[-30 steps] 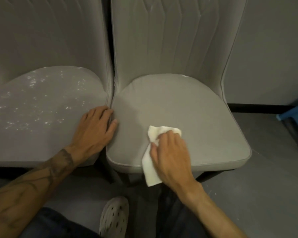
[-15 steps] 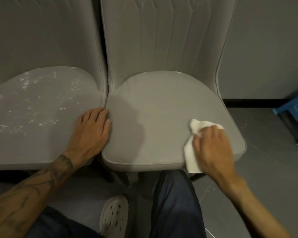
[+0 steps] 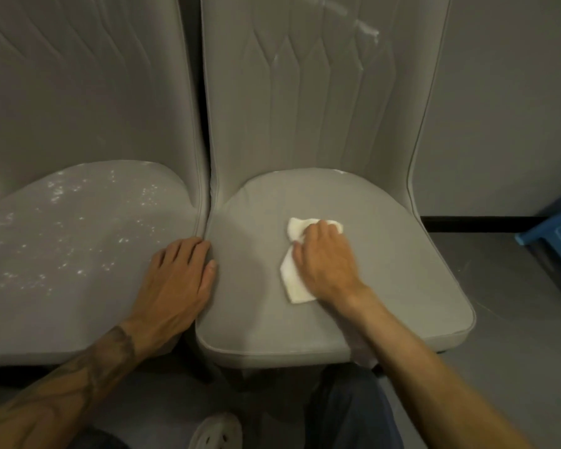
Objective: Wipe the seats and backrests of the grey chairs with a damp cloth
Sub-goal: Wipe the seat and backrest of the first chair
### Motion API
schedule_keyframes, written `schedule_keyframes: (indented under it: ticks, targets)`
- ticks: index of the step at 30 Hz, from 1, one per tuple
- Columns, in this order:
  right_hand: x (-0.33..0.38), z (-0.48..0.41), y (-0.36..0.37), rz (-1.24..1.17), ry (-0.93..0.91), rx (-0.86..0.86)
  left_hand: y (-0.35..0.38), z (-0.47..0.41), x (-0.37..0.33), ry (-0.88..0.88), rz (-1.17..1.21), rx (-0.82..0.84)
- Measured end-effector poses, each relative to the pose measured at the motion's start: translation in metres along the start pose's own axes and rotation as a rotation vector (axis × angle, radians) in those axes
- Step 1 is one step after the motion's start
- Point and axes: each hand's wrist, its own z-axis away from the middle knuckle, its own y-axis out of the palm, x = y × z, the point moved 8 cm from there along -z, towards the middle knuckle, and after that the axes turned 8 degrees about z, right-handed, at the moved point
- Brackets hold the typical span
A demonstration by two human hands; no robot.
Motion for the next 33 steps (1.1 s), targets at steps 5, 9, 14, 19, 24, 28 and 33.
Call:
schedule_keyframes:
  ticks: [5, 9, 14, 19, 24, 28, 33]
  targets:
    - [-0.105, -0.036, 0.008, 0.094, 0.355, 0.003, -0.005, -0.034, -0.005, -0.034, 0.012, -0.035]
    - [-0.109, -0.055, 0.021, 0.028, 0.341, 0.008, 0.001, -0.070, -0.011, -0.038, 0.053, -0.037]
    - [-0.121, -0.108, 0.038, -0.046, 0.361, 0.046, 0.010, -0.090, -0.007, -0.076, 0.109, -0.068]
    - [-0.101, -0.133, 0.043, -0.056, 0.135, 0.024, 0.017, -0.089, -0.003, -0.076, 0.123, -0.116]
    - [-0.121, -0.131, 0.050, 0.005, 0.242, 0.014, 0.021, -0.089, 0.001, -0.073, 0.100, -0.155]
    - [-0.074, -0.155, 0.047, -0.013, 0.083, -0.022, 0.023, -0.089, 0.000, -0.074, 0.088, -0.141]
    - [-0.113, -0.136, 0.051, 0.148, 0.105, 0.064, 0.025, -0.089, 0.002, -0.067, 0.082, -0.158]
